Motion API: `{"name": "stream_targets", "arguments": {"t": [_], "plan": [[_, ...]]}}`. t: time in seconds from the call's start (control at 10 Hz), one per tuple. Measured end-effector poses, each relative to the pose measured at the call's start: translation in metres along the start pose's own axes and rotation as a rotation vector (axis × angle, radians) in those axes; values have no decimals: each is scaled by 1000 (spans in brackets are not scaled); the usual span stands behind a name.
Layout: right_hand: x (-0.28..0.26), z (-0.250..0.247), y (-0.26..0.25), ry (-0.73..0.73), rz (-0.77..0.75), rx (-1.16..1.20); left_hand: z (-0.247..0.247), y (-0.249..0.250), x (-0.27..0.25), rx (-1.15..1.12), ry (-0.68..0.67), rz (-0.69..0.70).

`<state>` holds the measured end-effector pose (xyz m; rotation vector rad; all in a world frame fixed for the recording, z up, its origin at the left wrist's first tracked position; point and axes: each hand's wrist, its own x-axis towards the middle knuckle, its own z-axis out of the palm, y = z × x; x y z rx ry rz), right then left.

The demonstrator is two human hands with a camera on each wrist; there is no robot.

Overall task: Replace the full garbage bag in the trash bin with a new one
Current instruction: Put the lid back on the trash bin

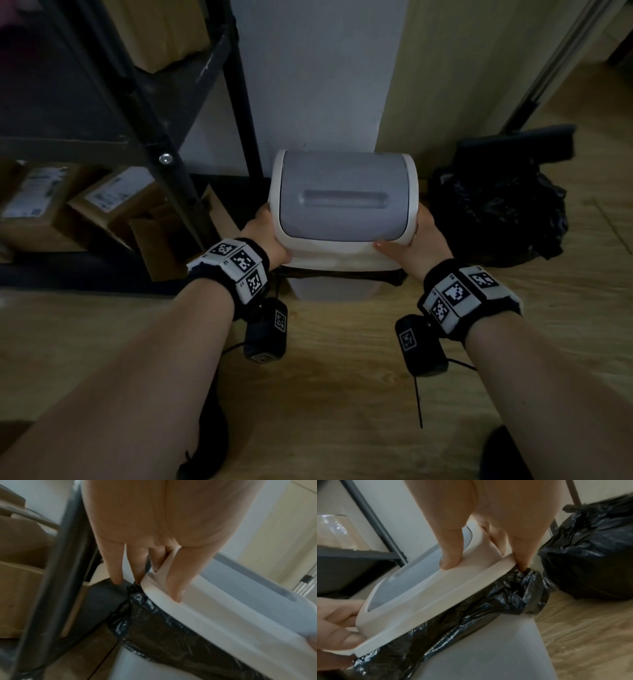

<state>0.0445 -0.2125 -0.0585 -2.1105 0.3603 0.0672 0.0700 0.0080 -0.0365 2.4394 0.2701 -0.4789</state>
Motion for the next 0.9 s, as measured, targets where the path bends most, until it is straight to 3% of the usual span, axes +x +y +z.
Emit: {"name": "stream_targets", "arguments": {"t": [0.4,0.6,0.9], "plan": [[14,6,-5,13,-7,72,-4,2,13,-25,9,21],[5,7,-6,32,34,64,4,-2,6,-102,85,61],[-13,-2,-13,41,23,-240,0,-26,-14,111,132,155]]}}
